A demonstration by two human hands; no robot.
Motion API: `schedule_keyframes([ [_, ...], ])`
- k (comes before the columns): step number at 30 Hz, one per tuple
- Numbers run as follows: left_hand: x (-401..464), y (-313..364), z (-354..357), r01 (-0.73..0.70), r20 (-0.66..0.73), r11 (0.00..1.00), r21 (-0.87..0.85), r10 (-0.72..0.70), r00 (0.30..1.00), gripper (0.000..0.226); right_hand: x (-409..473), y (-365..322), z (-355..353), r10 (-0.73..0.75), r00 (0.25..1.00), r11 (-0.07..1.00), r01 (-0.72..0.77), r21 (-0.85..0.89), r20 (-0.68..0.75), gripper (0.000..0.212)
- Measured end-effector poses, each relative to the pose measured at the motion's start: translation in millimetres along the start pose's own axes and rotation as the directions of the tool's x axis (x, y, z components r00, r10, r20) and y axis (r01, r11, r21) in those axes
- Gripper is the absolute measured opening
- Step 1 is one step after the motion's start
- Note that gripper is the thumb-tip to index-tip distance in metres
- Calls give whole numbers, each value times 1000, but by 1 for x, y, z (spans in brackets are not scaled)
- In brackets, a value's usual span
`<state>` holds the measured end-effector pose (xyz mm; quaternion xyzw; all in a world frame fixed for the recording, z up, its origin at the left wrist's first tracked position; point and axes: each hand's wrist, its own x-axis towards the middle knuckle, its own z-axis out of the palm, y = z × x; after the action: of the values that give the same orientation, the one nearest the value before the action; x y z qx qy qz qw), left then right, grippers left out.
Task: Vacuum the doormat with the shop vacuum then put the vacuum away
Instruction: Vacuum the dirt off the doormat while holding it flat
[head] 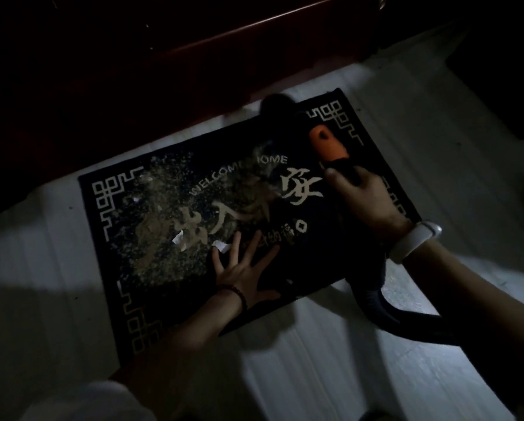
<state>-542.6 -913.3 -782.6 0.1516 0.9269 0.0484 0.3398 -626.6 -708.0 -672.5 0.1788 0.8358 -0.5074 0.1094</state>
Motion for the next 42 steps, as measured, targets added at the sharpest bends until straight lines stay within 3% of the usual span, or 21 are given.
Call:
schedule_keyframes([
  [2, 0, 0, 1, -1, -3, 1000, 8, 1, 1000, 87, 5, 3, -5, 96, 993, 990, -88, 112, -68, 27],
  [4, 1, 1, -1, 1, 7, 1000, 3, -1, 1000, 89, -3, 12, 6, 166, 986, 976, -164, 143, -3, 31],
  [10, -2, 3, -3, 13, 12, 1000, 24, -14, 1000, 87, -51, 24, 31, 103, 966, 995, -101, -21, 239, 24],
  [13, -1, 3, -4, 7, 23, 1000, 12, -7, 1000, 87, -34, 12, 11, 32, 994, 999, -32, 5, 104, 24],
  [15, 0, 2, -6, -5, 37, 1000, 5, 4, 999, 87, -16, 7, -2, 41, 999, 999, -41, 8, -26, 26],
  [17, -1, 3, -4, -1, 35, 1000, -5, 1, 999, 88, -9, 9, 1, 78, 995, 997, -79, -12, -55, 29],
  [22, -1, 3, -5, 9, 39, 1000, 27, -10, 999, 89, -59, 26, 44, 59, 964, 991, -25, -134, 260, 15],
  [24, -2, 3, -4, 9, 38, 1000, 25, -10, 999, 89, -66, 22, 38, 59, 952, 994, -29, -102, 300, 17],
  [27, -1, 3, -5, 4, 18, 1000, 12, -4, 1000, 88, -39, 16, 9, 44, 993, 999, -43, -11, 114, 31],
  [30, -1, 3, -6, -1, 37, 1000, 5, 1, 999, 87, -11, 14, -4, 115, 992, 990, -109, 86, -59, 30],
  [32, -2, 3, -6, 4, 36, 1000, 9, -4, 999, 88, -16, 17, 9, 165, 986, 978, -166, 127, 22, 29],
  [35, -2, 4, -5, 10, 18, 1000, 20, -10, 1000, 87, -46, 20, 33, 149, 971, 988, -151, -2, 187, 23],
  [37, -2, 4, -5, 14, 17, 1000, 20, -14, 1000, 87, -56, 14, 32, 142, 961, 986, -158, 52, 238, 20],
  [39, -2, 3, -4, 10, 16, 1000, 14, -11, 1000, 87, -48, 9, 19, 128, 978, 976, -154, 153, 167, 22],
  [42, -1, 2, -5, -4, 20, 1000, -2, 4, 1000, 87, -17, 4, 1, 81, 997, 993, -80, 88, -11, 29],
])
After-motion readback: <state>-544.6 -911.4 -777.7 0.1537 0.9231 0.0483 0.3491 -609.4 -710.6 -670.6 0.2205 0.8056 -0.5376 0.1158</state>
